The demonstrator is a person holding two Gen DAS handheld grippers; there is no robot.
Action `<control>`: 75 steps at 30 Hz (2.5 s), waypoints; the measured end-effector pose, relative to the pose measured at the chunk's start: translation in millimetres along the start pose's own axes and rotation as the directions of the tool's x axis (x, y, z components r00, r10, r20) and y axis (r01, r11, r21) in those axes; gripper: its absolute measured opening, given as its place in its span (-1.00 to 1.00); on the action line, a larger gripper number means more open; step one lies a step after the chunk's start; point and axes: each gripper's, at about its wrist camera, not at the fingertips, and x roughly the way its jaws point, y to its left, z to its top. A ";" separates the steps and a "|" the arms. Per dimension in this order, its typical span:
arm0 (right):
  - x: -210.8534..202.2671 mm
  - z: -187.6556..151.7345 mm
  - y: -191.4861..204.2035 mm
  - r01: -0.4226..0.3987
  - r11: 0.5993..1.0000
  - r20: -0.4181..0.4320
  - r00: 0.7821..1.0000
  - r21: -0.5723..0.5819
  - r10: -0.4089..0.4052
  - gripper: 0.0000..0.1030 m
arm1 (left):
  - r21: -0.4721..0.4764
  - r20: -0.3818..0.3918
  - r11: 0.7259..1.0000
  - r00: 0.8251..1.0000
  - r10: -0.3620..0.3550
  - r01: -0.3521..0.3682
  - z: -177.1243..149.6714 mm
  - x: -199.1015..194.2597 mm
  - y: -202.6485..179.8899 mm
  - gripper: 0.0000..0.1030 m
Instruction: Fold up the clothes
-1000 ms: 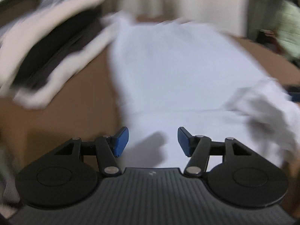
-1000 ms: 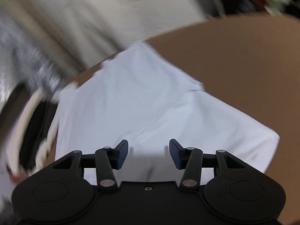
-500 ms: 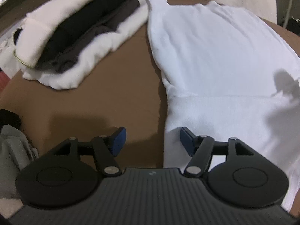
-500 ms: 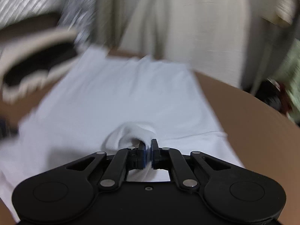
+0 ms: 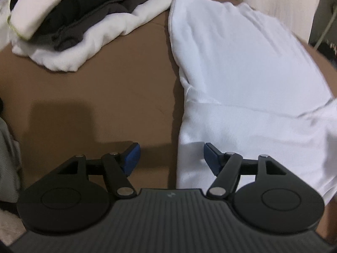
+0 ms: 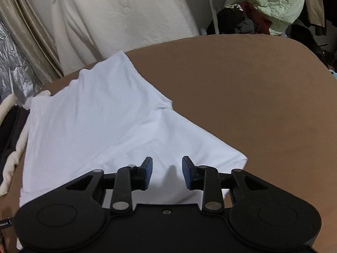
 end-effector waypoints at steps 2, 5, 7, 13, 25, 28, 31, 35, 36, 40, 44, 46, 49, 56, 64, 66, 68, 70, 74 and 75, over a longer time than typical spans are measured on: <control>5.6 -3.6 7.6 0.033 0.999 0.012 0.999 -0.035 -0.032 -0.27 | 0.019 -0.009 0.999 0.999 -0.044 0.044 -1.5 4.0 -3.4 0.20; 4.5 -12.1 13.7 0.073 0.994 0.004 0.997 -0.080 -0.073 -0.27 | 0.059 -0.021 0.997 0.998 -0.054 0.055 -5.9 12.2 -13.2 -0.05; 3.6 -13.5 15.8 0.051 0.995 -0.005 0.999 -0.089 -0.052 -0.27 | 0.084 0.005 0.995 0.998 -0.063 0.062 -7.0 9.6 -19.7 -0.71; -1.5 -16.4 18.2 0.081 0.992 0.035 0.996 -0.101 -0.078 -0.26 | 0.213 0.217 0.974 0.976 0.023 -0.070 -24.0 -58.0 -47.5 -0.88; 4.9 -16.3 13.2 0.077 0.995 -0.002 0.997 -0.062 -0.077 -0.25 | 0.022 0.120 0.985 0.979 0.167 -0.171 -32.6 -34.0 -13.2 0.02; 0.4 -13.8 8.4 0.077 0.996 -0.001 0.997 -0.039 -0.077 -0.14 | 0.053 0.128 0.997 0.991 0.046 -0.053 -40.2 -43.3 -15.5 0.02; -1.2 -11.8 1.1 0.043 0.999 -0.031 0.999 -0.001 -0.043 0.01 | 0.141 0.109 0.985 0.987 -0.116 0.100 -43.9 -50.3 -29.1 0.04; -2.5 -12.5 -7.2 0.006 0.999 -0.082 0.997 0.043 -0.003 0.13 | 0.275 -0.013 0.911 0.949 -0.315 0.306 -60.4 -49.7 -54.3 0.58; -3.0 -13.3 -9.0 -0.008 0.999 -0.106 0.994 0.054 0.014 0.14 | 0.284 -0.065 0.909 0.952 -0.300 0.306 -67.5 -43.7 -58.5 0.59; -11.0 -23.4 -10.4 -0.085 0.995 -0.208 0.974 0.047 0.093 0.26 | 0.344 -0.173 0.922 0.977 -0.123 0.177 -93.0 -32.3 -62.8 0.59; -14.0 -30.3 -19.8 -0.126 0.987 -0.276 0.950 0.099 0.149 0.29 | 0.240 -0.193 0.957 0.974 -0.118 0.164 -90.1 -41.9 -49.7 0.59; -11.7 -31.0 -29.2 -0.138 0.978 -0.289 0.940 0.154 0.179 0.31 | 0.142 -0.198 0.974 0.969 -0.148 0.178 -82.9 -45.2 -37.2 0.59; -0.2 -26.6 -45.2 -0.164 0.954 -0.338 0.909 0.251 0.245 0.31 | 0.082 -0.153 0.967 0.962 -0.228 0.242 -74.3 -58.1 -31.6 0.59; 22.6 -27.7 -81.3 -0.110 0.883 -0.330 0.901 0.456 0.283 0.66 | 0.444 0.019 0.831 0.924 -0.383 0.335 -92.5 -75.6 -84.9 0.62; 46.7 -55.3 -74.1 -0.109 0.800 -0.390 0.829 0.590 0.400 0.68 | 0.908 -0.144 0.364 0.971 -0.193 0.207 -144.2 -30.6 -148.2 0.65; 52.3 -57.0 -65.1 -0.095 0.822 -0.403 0.836 0.562 0.372 0.77 | 0.932 -0.131 0.320 0.981 -0.143 0.172 -150.6 -16.1 -154.5 0.89; 54.5 -54.9 -58.5 -0.099 0.841 -0.410 0.839 0.532 0.358 0.83 | 0.929 -0.092 0.342 0.984 -0.156 0.141 -147.2 -12.3 -154.8 0.92; 56.2 -51.0 -53.8 -0.122 0.848 -0.388 0.849 0.516 0.358 0.83 | 0.892 -0.096 0.421 0.979 -0.179 0.164 -135.1 -13.5 -153.5 -0.21; 60.5 -36.6 -36.6 -0.218 0.894 -0.329 0.874 0.392 0.357 -0.78 | 0.888 -0.080 0.433 0.978 -0.190 0.157 -122.5 -18.1 -147.0 -0.77; 61.1 -31.3 -34.1 -0.220 0.907 -0.319 0.884 0.358 0.341 -0.77 | 0.880 -0.077 0.448 0.977 -0.199 0.161 -120.3 -18.4 -145.5 -0.77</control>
